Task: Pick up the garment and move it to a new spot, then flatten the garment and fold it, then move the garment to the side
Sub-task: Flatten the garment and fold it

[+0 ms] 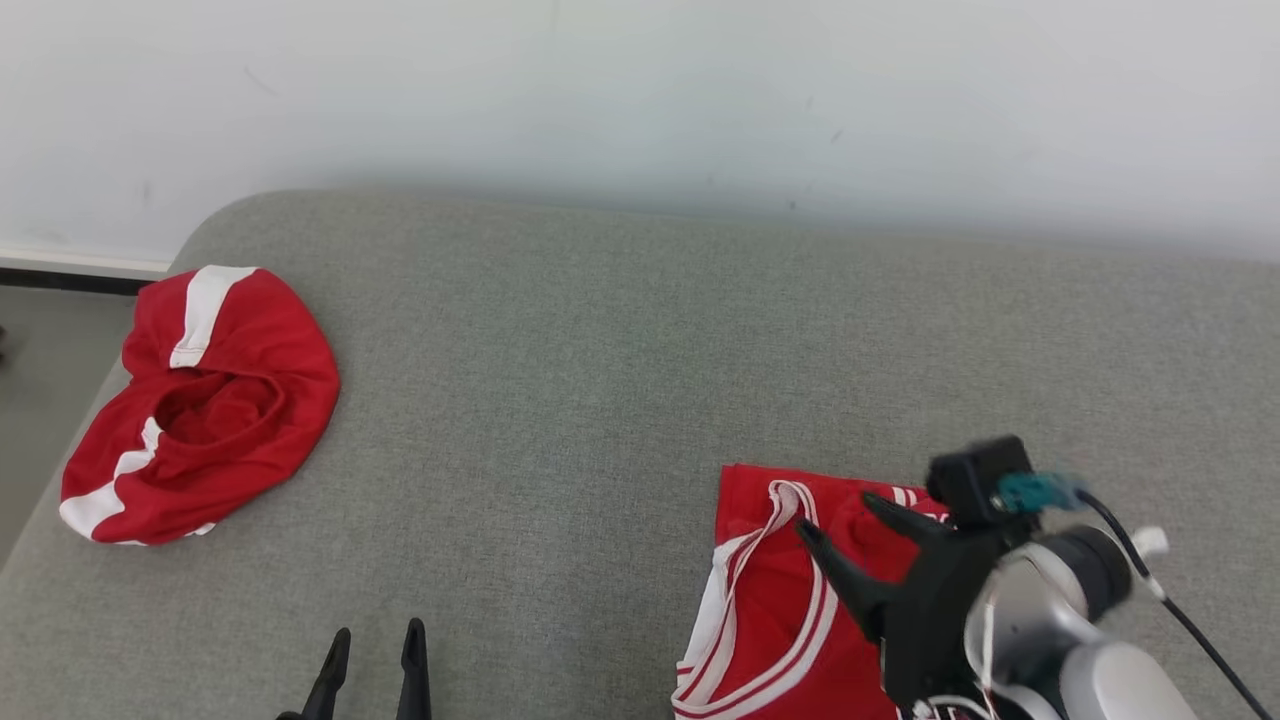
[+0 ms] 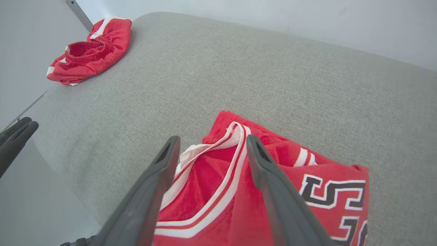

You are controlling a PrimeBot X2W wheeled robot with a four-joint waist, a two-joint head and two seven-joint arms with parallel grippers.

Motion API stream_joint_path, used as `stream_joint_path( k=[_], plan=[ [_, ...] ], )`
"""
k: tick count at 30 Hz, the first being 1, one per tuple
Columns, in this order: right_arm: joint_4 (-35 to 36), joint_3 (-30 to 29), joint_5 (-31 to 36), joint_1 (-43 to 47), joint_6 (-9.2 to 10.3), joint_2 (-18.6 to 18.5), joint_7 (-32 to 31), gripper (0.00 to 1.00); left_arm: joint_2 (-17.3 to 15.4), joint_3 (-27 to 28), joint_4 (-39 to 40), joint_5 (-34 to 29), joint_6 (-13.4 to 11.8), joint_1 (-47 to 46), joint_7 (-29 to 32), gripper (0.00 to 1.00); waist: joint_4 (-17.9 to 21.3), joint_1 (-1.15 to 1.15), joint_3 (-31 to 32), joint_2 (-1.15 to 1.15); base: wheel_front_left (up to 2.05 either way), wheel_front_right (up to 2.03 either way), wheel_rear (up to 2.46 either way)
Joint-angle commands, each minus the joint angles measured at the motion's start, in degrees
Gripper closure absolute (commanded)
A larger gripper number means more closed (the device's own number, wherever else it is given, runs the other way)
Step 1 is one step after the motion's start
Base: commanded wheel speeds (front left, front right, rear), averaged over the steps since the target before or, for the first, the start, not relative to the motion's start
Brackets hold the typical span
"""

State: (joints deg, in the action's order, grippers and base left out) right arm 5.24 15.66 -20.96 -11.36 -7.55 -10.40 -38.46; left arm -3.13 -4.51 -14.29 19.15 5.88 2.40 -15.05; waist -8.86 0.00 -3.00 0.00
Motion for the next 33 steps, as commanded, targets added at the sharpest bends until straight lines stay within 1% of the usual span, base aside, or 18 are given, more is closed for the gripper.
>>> stream_joint_path(
  k=[1,4,6,10,12,15,21,24,28,31,32,33],
  plan=[
    [1.21,-0.96,1.49,2.20,0.12,0.54,0.74,0.00,0.14,0.15,0.00,-0.75,-0.04,0.89,-0.18,0.00,0.29,0.00,0.37,0.00,0.00,0.00,0.00],
    [4.04,-4.63,5.50,6.59,0.12,2.84,4.27,0.00,0.16,0.06,-0.09,-0.80,0.03,1.10,-0.18,0.00,0.55,0.00,0.73,0.00,0.00,0.00,0.00],
    [4.65,-7.15,8.25,9.44,0.12,4.29,8.01,0.00,0.17,0.06,-0.19,-0.72,0.06,1.21,-0.17,0.00,0.77,0.00,0.98,0.00,0.00,0.00,0.00],
    [3.11,-11.36,12.63,13.51,0.12,6.50,15.45,0.00,0.19,-0.12,-0.39,-0.61,0.10,1.23,-0.17,0.00,1.12,0.00,1.56,0.00,0.00,0.00,0.00],
    [1.50,-12.45,13.78,14.51,0.12,6.97,17.15,0.00,0.20,-0.08,-0.31,-0.56,0.11,1.31,-0.18,0.00,1.31,0.00,1.75,0.00,0.00,0.00,0.00],
    [-0.16,-12.44,15.15,13.88,0.12,7.32,17.32,0.00,0.21,-0.27,-0.40,-0.69,0.17,1.14,-0.17,0.00,1.40,0.00,2.05,0.00,0.00,0.00,0.00],
    [-1.64,-9.40,16.39,8.62,0.12,7.45,13.56,0.00,0.20,-0.29,-0.23,-0.88,0.14,1.03,-0.17,0.00,1.17,0.00,2.20,0.00,0.00,0.00,0.00],
    [-2.94,-6.81,16.23,4.08,0.12,7.29,9.47,0.00,0.22,-0.40,0.00,-0.79,0.16,0.99,-0.17,0.00,0.82,0.00,1.82,0.00,0.00,0.00,0.00],
    [-6.29,-3.41,15.34,-2.35,0.12,5.89,2.96,0.00,0.22,-0.44,0.14,-0.53,0.18,0.42,-0.17,0.00,0.05,0.00,1.04,0.00,0.00,0.00,0.00],
    [-9.70,-2.39,14.86,-7.55,0.12,5.11,-2.82,0.00,0.24,-0.76,0.10,-0.37,0.24,-0.30,-0.18,0.00,-1.02,0.00,0.08,0.00,0.00,0.00,0.00],
    [-9.70,-2.39,14.86,-7.55,0.12,5.11,-2.82,0.00,0.24,-0.76,0.10,-0.37,0.24,-0.30,-0.18,0.00,-1.02,0.00,0.08,0.00,0.00,0.00,0.00],
    [-10.85,-2.19,14.61,-9.03,0.12,4.81,-4.65,0.00,0.24,-0.95,0.11,-0.28,0.29,-0.51,-0.17,0.00,-1.40,0.00,-0.26,0.00,0.00,0.00,0.00]
  ],
)
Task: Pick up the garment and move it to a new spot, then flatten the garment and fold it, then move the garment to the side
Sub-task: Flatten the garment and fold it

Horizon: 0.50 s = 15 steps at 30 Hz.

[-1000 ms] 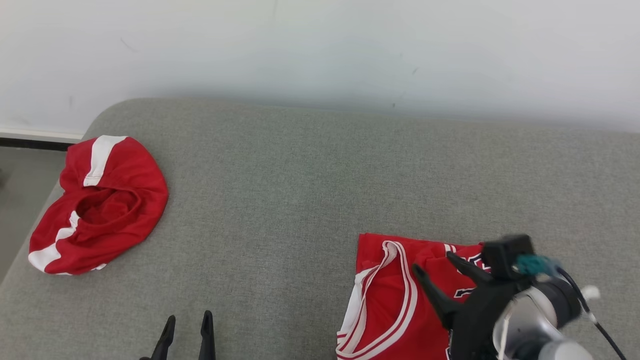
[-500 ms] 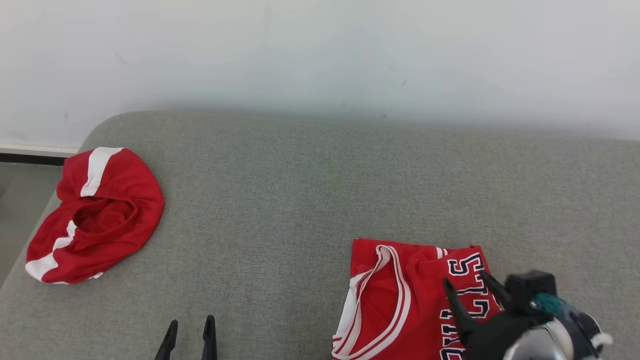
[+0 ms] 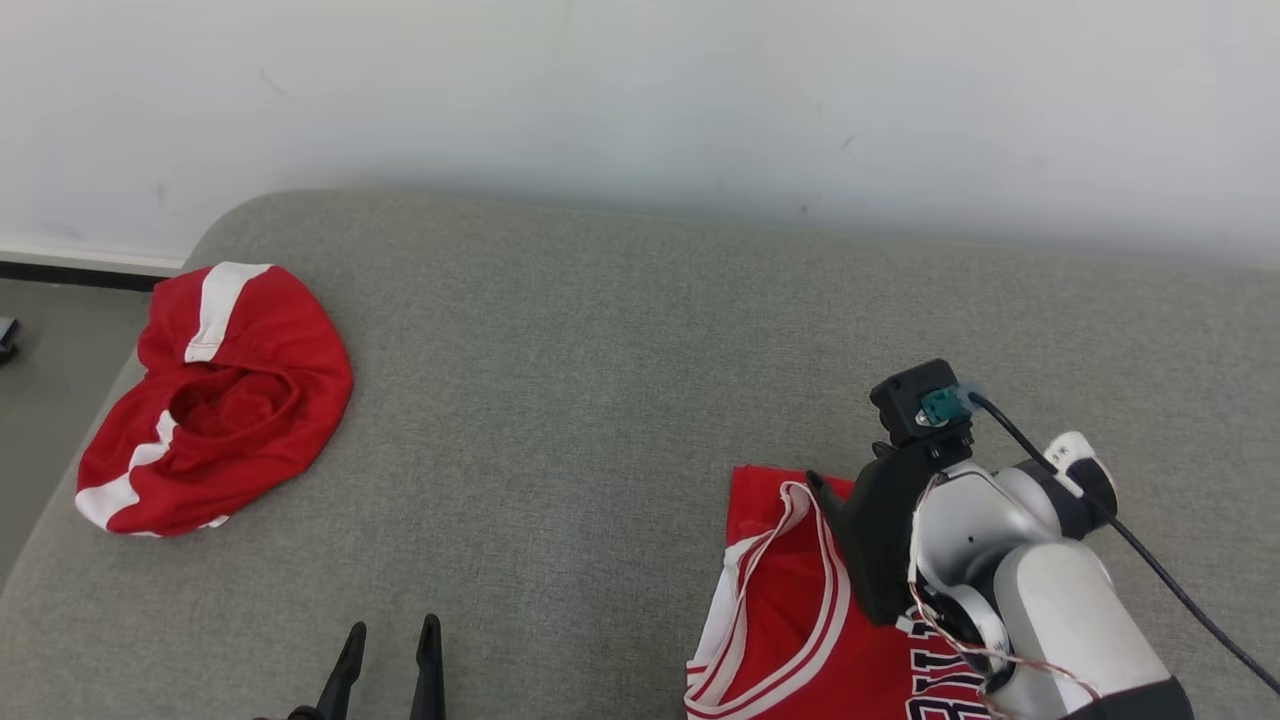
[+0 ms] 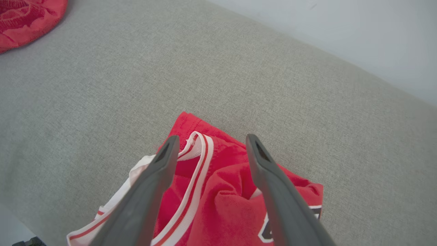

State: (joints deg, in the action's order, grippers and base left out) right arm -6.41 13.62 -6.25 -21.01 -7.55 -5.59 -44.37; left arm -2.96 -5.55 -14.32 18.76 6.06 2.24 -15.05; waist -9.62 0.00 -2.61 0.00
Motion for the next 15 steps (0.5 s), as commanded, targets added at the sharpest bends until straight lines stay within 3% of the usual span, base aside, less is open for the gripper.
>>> stream_joint_path(
  k=[1,10,15],
  plan=[
    [-0.55,0.51,-0.23,-0.73,0.12,-0.72,-0.90,0.00,0.08,-0.07,0.09,0.17,0.15,-0.57,-0.17,0.00,-1.13,0.00,-0.99,0.00,0.00,0.00,0.00],
    [-5.12,5.09,-5.53,-10.56,0.12,-5.34,-16.60,0.00,0.11,-0.79,-0.09,1.76,0.08,-2.44,-0.17,0.00,-3.93,0.00,-4.21,0.00,0.00,0.00,0.00],
    [-4.75,6.56,-7.44,-14.77,0.12,-5.46,-24.03,0.00,0.10,-0.54,0.19,2.14,-0.15,-2.92,-0.17,0.00,-3.82,0.00,-5.74,0.00,0.00,0.00,0.00]
  ],
)
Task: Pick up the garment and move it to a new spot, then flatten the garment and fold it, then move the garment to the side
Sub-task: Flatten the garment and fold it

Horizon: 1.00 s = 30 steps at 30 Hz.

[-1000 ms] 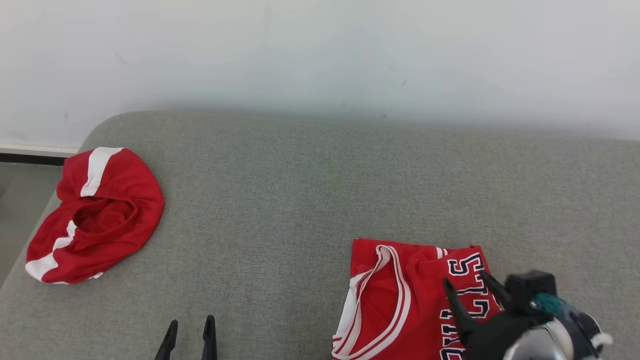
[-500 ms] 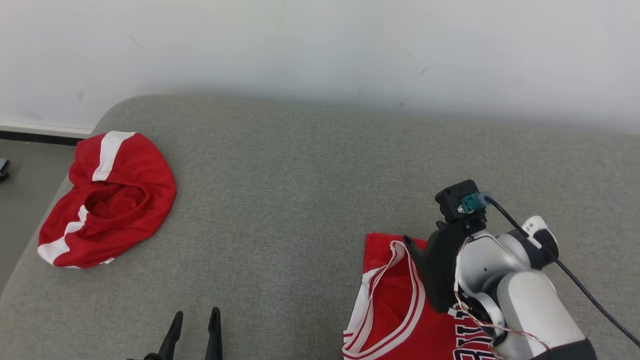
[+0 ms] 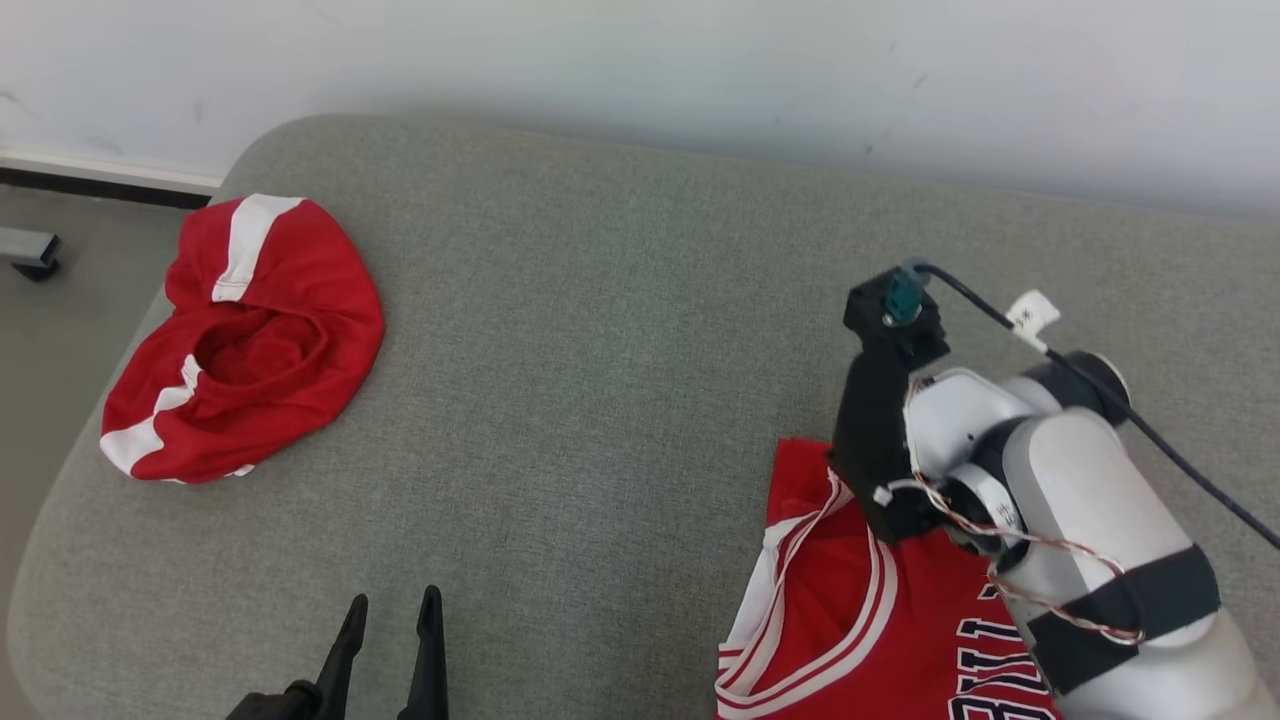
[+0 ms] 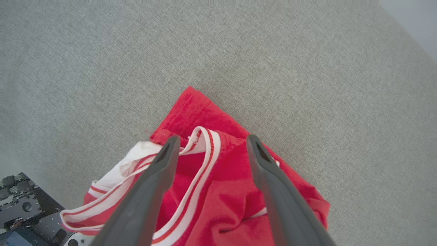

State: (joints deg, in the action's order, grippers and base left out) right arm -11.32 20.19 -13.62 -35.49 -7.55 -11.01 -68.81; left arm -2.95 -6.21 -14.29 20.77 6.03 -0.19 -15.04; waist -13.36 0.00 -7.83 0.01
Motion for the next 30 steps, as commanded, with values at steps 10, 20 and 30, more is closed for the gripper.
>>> stream_joint_path(
  k=[10,20,30],
  plan=[
    [-2.71,1.86,-0.32,-5.03,0.12,1.79,-9.18,0.00,0.10,-0.65,-0.09,-0.30,0.06,-2.70,-0.18,0.00,-0.21,0.00,-2.63,-0.01,0.00,0.00,0.00],
    [-8.48,2.85,1.08,-8.23,0.12,4.15,-11.20,0.00,0.09,-0.77,-0.80,-1.32,0.43,-3.45,-0.18,0.00,-0.70,0.00,-3.15,-0.01,0.00,0.00,0.00],
    [-9.54,2.61,2.43,-7.89,0.12,2.88,-11.13,0.00,0.10,-0.77,-0.85,-1.39,0.66,-3.21,-0.18,0.00,-1.14,0.00,-3.03,-0.01,0.00,0.00,0.00]
  ],
)
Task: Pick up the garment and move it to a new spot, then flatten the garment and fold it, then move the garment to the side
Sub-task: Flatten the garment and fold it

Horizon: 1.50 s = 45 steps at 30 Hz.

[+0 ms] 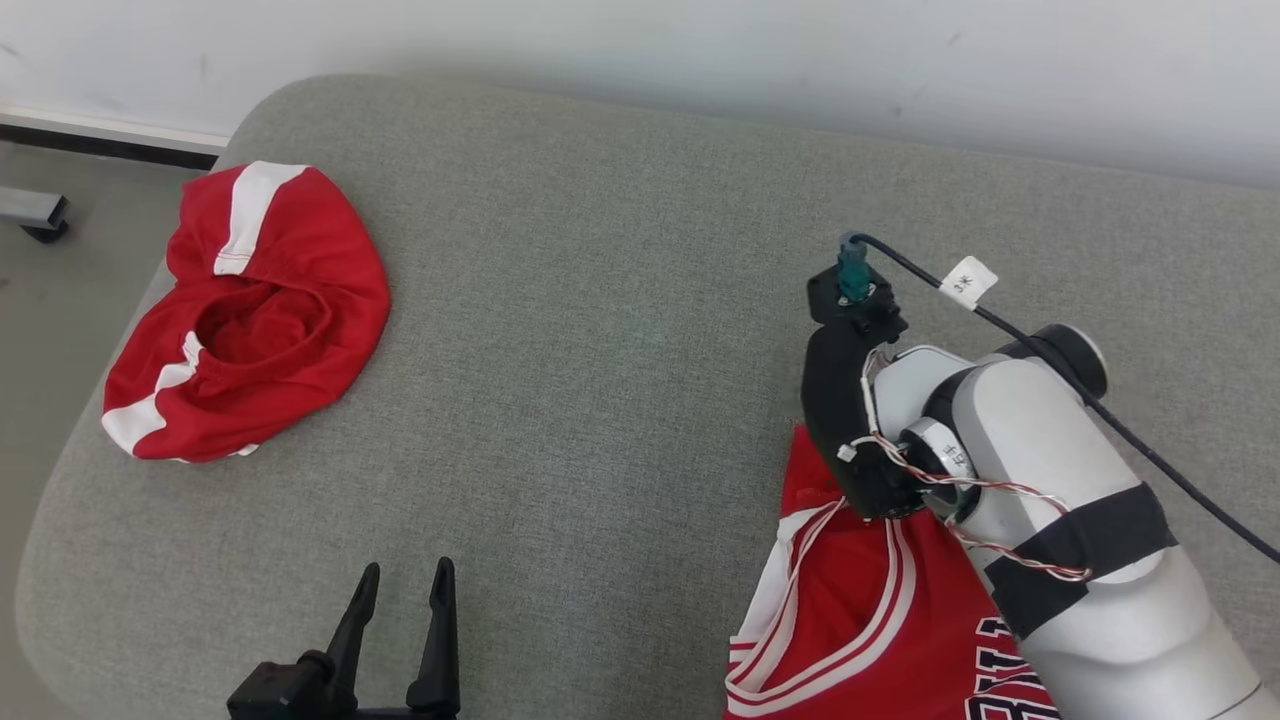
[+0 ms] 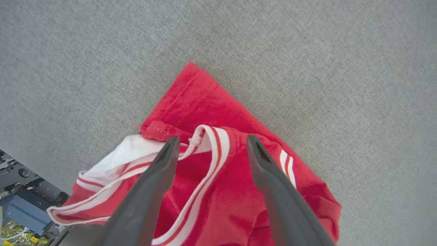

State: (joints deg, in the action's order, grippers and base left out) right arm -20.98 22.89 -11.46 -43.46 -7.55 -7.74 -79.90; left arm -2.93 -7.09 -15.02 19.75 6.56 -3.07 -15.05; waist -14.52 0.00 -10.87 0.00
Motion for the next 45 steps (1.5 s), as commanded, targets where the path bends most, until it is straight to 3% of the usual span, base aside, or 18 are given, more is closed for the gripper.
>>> stream_joint_path(
  k=[1,13,14,16,17,18,19,27,45],
  plan=[
    [0.21,-0.35,0.52,0.20,0.12,-0.65,-0.15,0.00,0.07,0.19,-0.12,-0.44,0.15,-0.24,-0.17,0.00,0.07,0.00,0.06,0.00,0.00,0.00,0.00],
    [-1.44,1.87,-0.44,-0.73,0.12,-1.98,1.56,0.00,0.07,0.28,0.31,-0.80,0.48,-0.90,-0.17,0.00,0.13,0.00,-1.44,0.00,0.00,0.00,0.00],
    [-1.60,2.11,-0.57,-0.97,0.12,-2.09,1.83,0.15,0.07,0.26,0.23,-0.83,0.38,-1.03,-0.17,0.00,0.07,0.00,-1.56,0.00,0.00,0.00,0.00],
    [-1.79,3.29,-1.48,-1.33,0.12,-2.29,3.03,0.63,0.08,0.24,0.09,-0.73,0.45,-1.31,-0.17,0.00,-0.10,0.00,-1.84,0.00,0.00,0.00,0.00],
    [-1.93,3.65,-1.73,-1.47,0.12,-2.40,3.49,0.70,0.08,0.23,0.05,-0.67,0.42,-1.32,-0.17,0.00,-0.13,0.00,-1.88,0.00,0.00,0.00,0.00],
    [-2.17,4.11,-2.07,-1.68,0.12,-2.61,3.70,0.92,0.08,0.25,-0.02,-0.60,0.43,-1.32,-0.17,0.00,-0.15,0.00,-1.91,0.00,0.00,0.00,0.00],
    [-2.44,4.65,-2.44,-1.88,0.12,-2.81,3.63,1.00,0.08,0.24,-0.10,-0.55,0.44,-1.32,-0.17,0.00,-0.15,0.00,-1.90,0.00,0.00,0.00,0.00],
    [-2.73,6.56,-4.44,-3.29,0.12,-3.37,5.39,1.00,0.08,0.56,-0.23,-0.59,0.43,-1.57,-0.17,0.00,0.00,0.00,-1.88,0.00,0.00,0.00,0.00],
    [-7.87,9.22,-2.88,-7.31,0.12,-1.25,22.87,1.00,0.08,0.33,-0.33,-0.24,0.50,-1.93,-0.17,0.00,-0.59,0.00,-2.11,0.00,0.00,0.00,0.00]
  ],
)
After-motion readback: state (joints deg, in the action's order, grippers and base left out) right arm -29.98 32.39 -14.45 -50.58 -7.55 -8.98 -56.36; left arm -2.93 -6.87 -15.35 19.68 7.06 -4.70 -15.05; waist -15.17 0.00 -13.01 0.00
